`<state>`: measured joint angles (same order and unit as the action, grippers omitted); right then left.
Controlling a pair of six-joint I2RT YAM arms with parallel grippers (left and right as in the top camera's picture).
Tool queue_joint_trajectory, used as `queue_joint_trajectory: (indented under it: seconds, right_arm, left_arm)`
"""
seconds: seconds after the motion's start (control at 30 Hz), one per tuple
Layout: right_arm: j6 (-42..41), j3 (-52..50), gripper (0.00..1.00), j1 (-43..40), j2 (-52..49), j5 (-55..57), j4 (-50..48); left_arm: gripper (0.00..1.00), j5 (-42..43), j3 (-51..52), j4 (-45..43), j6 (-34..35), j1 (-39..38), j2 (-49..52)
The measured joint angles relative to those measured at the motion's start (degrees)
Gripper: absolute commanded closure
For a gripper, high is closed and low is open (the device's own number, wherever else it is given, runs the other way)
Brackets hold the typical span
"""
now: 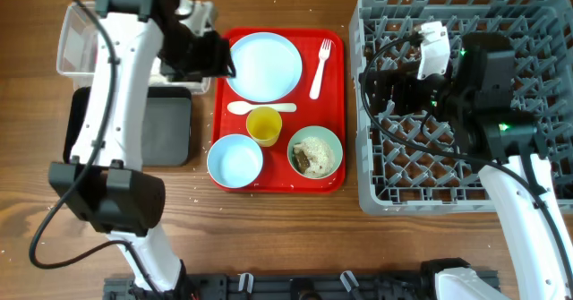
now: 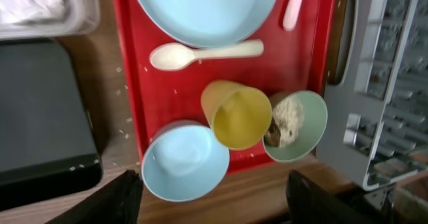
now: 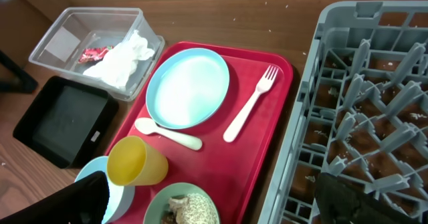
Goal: Sort waste into correct bins and load items into the dishwasher rack
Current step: 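Move the wrapper and tissue over the clear bin and release, then grasp the yellow cup with the left gripper and pass it to the right gripper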
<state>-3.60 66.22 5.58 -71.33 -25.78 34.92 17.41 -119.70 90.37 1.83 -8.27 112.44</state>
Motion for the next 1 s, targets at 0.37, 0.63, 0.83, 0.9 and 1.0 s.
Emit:
queue_joint_trajectory:
  seconds: [0.37, 0.63, 0.83, 0.9, 1.0]
  right_arm:
    - [-0.22, 0.0, 0.0, 0.0, -0.02, -0.15, 0.81]
    - [-0.22, 0.0, 0.0, 0.0, -0.02, -0.15, 0.83]
    - [-0.92, 0.0, 0.01, 0.0, -0.02, -0.15, 0.81]
    - [-1.92, 0.0, 0.0, 0.0, -0.04, -0.83, 0.68]
    - [-2.82, 0.0, 0.0, 0.0, -0.85, -7.8, -1.62]
  left_arm:
    - [0.63, -2.8, 25.57, -18.03, 6.71, -9.49, 0.37]
    - [0.96, -5.97, 34.47, -28.26, 7.58, -11.89, 0.39]
    - [0.96, -6.45, 33.9, -31.71, 7.74, -11.78, 0.39]
    - [0.96, -4.37, 32.11, -30.56, 7.76, -11.17, 0.37]
    - [0.96, 10.29, 29.2, -29.79, 6.49, -7.67, -0.35]
